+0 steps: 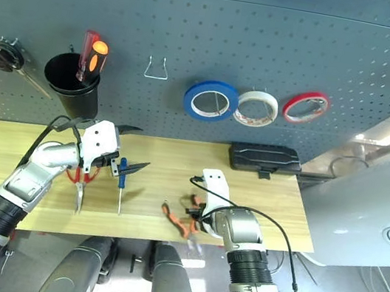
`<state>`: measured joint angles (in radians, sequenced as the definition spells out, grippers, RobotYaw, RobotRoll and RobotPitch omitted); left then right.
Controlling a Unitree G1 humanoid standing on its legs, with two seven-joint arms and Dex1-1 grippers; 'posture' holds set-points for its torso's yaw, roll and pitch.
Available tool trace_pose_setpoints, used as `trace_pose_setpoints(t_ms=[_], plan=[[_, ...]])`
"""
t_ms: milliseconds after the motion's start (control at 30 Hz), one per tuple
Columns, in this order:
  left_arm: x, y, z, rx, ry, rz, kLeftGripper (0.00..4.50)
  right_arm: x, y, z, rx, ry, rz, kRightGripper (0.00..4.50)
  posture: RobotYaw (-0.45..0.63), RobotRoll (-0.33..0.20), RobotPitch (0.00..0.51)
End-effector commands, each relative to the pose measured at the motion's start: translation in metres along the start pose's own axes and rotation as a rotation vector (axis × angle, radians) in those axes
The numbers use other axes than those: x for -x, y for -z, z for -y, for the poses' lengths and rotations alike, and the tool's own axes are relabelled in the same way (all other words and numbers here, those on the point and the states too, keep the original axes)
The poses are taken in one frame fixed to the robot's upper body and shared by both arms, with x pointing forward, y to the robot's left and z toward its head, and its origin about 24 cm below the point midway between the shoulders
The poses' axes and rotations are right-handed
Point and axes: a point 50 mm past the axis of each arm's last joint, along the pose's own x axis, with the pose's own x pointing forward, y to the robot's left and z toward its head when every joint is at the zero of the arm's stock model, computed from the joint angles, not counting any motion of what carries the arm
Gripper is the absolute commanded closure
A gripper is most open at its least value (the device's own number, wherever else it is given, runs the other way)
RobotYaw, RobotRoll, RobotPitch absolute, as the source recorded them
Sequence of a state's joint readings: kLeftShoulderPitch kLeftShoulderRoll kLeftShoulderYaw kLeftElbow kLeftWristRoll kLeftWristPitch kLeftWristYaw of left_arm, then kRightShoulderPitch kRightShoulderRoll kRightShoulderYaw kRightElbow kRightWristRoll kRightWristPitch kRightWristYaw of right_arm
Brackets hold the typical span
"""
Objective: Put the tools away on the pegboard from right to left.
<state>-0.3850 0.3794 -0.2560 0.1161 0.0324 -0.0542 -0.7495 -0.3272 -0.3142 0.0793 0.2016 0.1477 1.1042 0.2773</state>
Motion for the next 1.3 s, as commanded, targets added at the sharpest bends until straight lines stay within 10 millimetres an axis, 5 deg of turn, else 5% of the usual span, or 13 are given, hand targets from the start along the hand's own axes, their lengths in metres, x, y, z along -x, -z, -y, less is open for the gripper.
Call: trace_pose_setpoints(t_ms=[33, 467, 833, 1233, 1300], plan=[[0.000, 0.003, 0.006, 0.009, 0.015, -0.010, 0.00, 0.002, -0.007, 0.016, -0.060, 0.082, 0.057, 4.25, -0.03, 0.000, 0.249], [-0.001, 0.003, 0.006, 0.010, 0.021, -0.008, 0.00, 0.000, -0.043, 0.041, -0.299, 0.173, 0.274, 4.25, -0.03, 0.000, 0.254], [-0.003, 0.003, 0.007, 0.015, 0.024, -0.007, 0.00, -0.011, -0.061, 0.026, -0.397, 0.076, 0.345, 4.25, -0.03, 0.000, 0.258], [-0.002, 0.005, 0.008, 0.016, 0.020, -0.012, 0.00, 0.001, -0.062, 0.035, -0.302, 0.084, 0.253, 0.17, -0.03, 0.000, 0.249], [-0.002, 0.005, 0.008, 0.017, 0.021, -0.012, 0.00, 0.005, -0.061, 0.027, -0.271, 0.039, 0.194, 0.04, -0.03, 0.000, 0.246]])
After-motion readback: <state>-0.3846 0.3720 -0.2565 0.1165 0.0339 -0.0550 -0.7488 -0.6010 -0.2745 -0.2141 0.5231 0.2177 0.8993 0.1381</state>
